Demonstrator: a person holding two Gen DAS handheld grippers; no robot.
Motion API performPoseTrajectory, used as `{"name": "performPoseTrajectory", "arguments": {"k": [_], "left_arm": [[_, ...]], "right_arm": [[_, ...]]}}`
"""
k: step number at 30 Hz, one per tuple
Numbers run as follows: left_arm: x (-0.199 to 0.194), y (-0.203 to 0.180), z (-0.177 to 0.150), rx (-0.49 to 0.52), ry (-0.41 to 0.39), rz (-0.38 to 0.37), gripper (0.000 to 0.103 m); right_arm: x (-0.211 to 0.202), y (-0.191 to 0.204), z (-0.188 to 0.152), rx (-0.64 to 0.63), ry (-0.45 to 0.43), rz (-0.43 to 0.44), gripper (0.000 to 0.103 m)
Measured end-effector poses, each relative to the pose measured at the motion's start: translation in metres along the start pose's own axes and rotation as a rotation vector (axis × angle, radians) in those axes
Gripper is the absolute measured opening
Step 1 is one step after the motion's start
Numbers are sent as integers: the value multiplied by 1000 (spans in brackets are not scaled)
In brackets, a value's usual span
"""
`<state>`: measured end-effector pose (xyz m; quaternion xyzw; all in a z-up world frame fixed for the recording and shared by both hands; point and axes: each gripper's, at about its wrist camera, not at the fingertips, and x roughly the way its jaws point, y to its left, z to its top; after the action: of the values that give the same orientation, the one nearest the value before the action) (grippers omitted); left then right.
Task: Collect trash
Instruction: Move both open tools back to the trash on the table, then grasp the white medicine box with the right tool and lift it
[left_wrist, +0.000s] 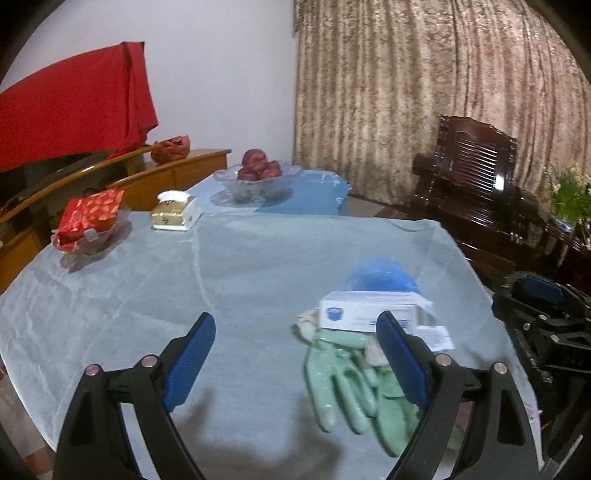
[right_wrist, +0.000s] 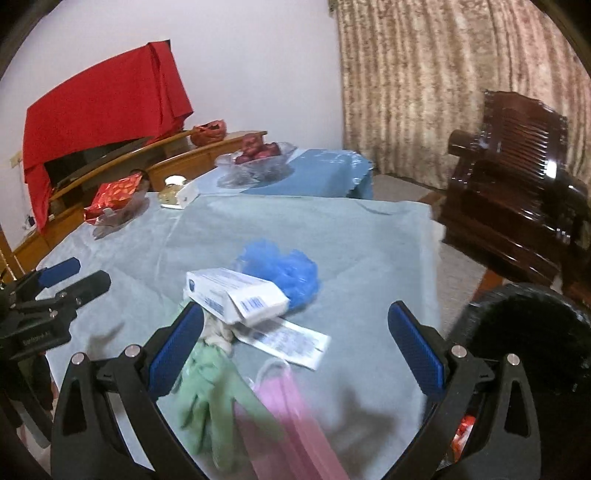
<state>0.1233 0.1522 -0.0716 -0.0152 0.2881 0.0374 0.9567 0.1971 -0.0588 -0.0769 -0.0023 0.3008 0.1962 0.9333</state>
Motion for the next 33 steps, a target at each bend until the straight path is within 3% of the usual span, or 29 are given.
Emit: {"name": "performPoseTrajectory", "arguments": {"k": [8, 19, 23, 27, 33], "left_arm": [[29, 24, 0, -25, 30, 29, 87], [48, 38, -2, -38, 54, 60, 87], [52, 43, -4, -50, 64, 67, 87], [52, 45, -6, -57, 70, 69, 87], [49, 50, -8, -76, 69, 78, 87]], "right_arm": [[57, 16, 7, -29, 61, 52, 97], [100, 18, 2, -21, 122, 86, 96], [103, 26, -3, -41, 159, 139, 76], [99, 37, -6, -61, 178, 201, 65], [80, 53, -8, -93, 190, 239, 63]]}}
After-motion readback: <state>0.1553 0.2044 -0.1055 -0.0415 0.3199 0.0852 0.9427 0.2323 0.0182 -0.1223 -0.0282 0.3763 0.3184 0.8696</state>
